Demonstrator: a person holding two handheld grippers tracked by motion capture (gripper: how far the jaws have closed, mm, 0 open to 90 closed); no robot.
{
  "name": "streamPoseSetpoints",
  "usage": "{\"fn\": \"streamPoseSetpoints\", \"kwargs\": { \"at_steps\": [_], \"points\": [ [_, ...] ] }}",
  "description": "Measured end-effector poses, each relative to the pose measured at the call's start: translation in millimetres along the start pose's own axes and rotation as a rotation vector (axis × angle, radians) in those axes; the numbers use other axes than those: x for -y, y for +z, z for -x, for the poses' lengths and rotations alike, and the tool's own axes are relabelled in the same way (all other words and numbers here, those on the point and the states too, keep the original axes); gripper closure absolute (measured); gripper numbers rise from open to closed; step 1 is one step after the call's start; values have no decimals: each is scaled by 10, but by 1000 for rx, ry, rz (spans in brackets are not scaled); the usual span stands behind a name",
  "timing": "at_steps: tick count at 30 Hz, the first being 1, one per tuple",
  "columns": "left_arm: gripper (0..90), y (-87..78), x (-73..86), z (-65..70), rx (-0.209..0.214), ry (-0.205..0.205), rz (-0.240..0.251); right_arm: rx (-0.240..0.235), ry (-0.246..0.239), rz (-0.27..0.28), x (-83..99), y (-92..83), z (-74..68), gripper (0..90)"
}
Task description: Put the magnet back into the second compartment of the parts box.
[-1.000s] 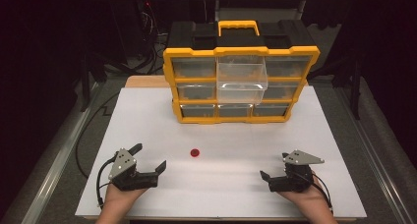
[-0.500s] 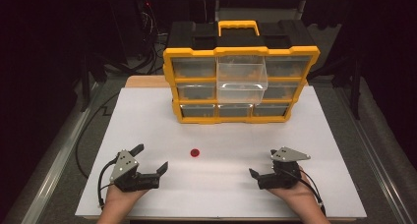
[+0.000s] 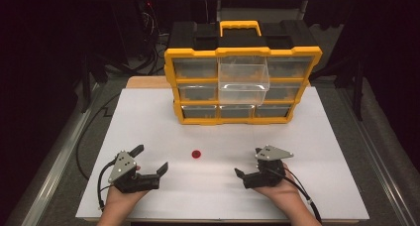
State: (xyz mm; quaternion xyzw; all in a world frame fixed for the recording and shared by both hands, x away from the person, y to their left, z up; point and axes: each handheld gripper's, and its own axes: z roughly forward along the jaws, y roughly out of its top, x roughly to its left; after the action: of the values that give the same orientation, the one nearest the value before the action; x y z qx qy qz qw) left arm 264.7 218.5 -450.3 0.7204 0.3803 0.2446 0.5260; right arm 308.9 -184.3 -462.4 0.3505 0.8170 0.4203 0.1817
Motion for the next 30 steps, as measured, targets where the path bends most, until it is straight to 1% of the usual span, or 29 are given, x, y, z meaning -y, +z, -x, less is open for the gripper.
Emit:
{"fn": "streamPoseSetpoints", "kwargs": {
  "at_steps": [4,5,6,11,13,14,16,19,22,24,25,28,30],
  "points": [
    [3,-8,-3,-6,3,-3,11,-28,-10,11,-85,126,-102,3],
    [3,-8,-3,-6,3,-3,11,-28,-10,11,-85,126,-102,3],
    [3,-10,-3,-7,5,-1,11,-43,-19,20,-132,179,-172,3],
    [3,-11,-1,-1,15,2,11,-68,-54,24,-217,278,-309,3],
    [3,-7,1,3,18,1,10,-73,-58,24,-233,295,-327,3],
    [3,-5,1,2,19,2,8,-94,-44,27,-267,344,-352,3],
    [3,-6,1,3,20,2,9,-97,-43,26,-282,374,-364,4],
    [3,-9,4,4,21,-1,13,-98,-51,10,-307,433,-385,13],
    [3,-10,6,5,21,-1,15,-95,-54,11,-330,470,-395,29],
    [3,-10,6,7,21,-1,15,-97,-49,12,-336,481,-395,30],
    [3,-9,7,10,22,0,17,-105,-37,10,-350,507,-388,36],
    [3,-9,7,9,24,1,14,-109,-31,1,-364,529,-380,55],
    [3,-7,7,11,26,4,14,-107,-27,-1,-388,558,-375,85]
  ]
}}
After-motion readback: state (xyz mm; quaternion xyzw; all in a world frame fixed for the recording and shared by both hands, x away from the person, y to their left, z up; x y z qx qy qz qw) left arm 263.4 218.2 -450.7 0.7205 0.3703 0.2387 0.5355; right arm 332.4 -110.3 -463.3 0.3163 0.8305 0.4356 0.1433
